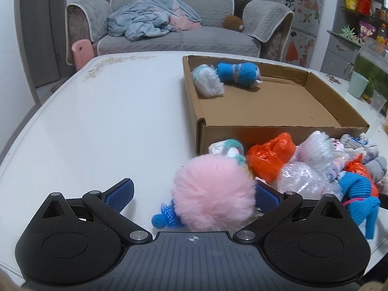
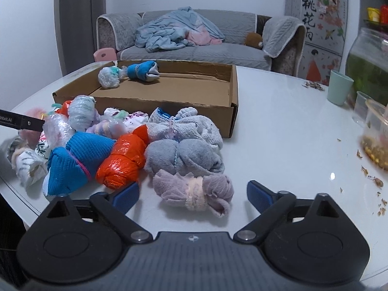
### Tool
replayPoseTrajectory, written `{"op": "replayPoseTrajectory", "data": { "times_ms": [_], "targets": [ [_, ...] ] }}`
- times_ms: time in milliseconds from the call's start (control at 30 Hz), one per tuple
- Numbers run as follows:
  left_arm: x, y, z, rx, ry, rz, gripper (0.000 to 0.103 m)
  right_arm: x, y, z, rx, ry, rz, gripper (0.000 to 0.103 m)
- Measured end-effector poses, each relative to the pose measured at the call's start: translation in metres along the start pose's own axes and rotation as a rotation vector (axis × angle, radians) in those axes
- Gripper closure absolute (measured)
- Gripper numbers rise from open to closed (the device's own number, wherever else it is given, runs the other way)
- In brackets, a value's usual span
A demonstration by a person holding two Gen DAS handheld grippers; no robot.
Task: Organize objects
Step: 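Grasp pink pompom with left gripper while right gripper grasps lilac sock, then carry pink pompom and lilac sock over the box with both grippers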
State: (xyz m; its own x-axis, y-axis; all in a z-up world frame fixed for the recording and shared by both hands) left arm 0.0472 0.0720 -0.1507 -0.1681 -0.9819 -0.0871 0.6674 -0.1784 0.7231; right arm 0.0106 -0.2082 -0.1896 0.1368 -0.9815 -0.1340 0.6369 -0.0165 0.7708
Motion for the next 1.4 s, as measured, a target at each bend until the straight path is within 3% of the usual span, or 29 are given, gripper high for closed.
{"op": "replayPoseTrajectory", "data": {
  "times_ms": [200,400,533,667,1033,1400],
  "targets": [
    [-0.005,-0.001,-0.001,0.013,-0.043,0.047,0.008,0.0,-0.004,-0.001,-0.002,0.008,-0.017,0.03],
    [0.0,0.0,-0.002,0.018,-0.101,0.083,0.021,0.002,-0.004,0.001,0.003,0.01,-0.024,0.032],
    [0.003,0.001,0.002,0.032,-0.154,0.122,0.043,0.002,-0.003,0.002,0.006,0.013,-0.024,0.032],
    [0.005,0.0,0.006,0.042,-0.168,0.127,0.053,0.003,-0.002,0.003,0.009,0.015,-0.022,0.038],
    [0.004,0.009,0.034,0.118,-0.201,0.13,0.056,0.006,-0.001,0.009,0.023,0.019,-0.02,0.041],
    [-0.006,0.032,0.064,0.189,-0.178,0.101,0.056,0.008,0.009,0.016,0.067,0.03,-0.006,0.041]
  ]
}}
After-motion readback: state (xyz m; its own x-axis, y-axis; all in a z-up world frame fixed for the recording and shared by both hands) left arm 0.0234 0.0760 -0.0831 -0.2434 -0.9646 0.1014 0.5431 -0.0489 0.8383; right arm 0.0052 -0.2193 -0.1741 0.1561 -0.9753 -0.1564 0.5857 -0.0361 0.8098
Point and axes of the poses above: each gripper's, at about its wrist camera, not at the fingertips, and z roughly against the way its jaws point, x to its right, y to its top, the point moved 10 cm from there along -z, roughly the way its jaws point, and after that the axes turned 10 degrees about -z, right-handed, at the moved point
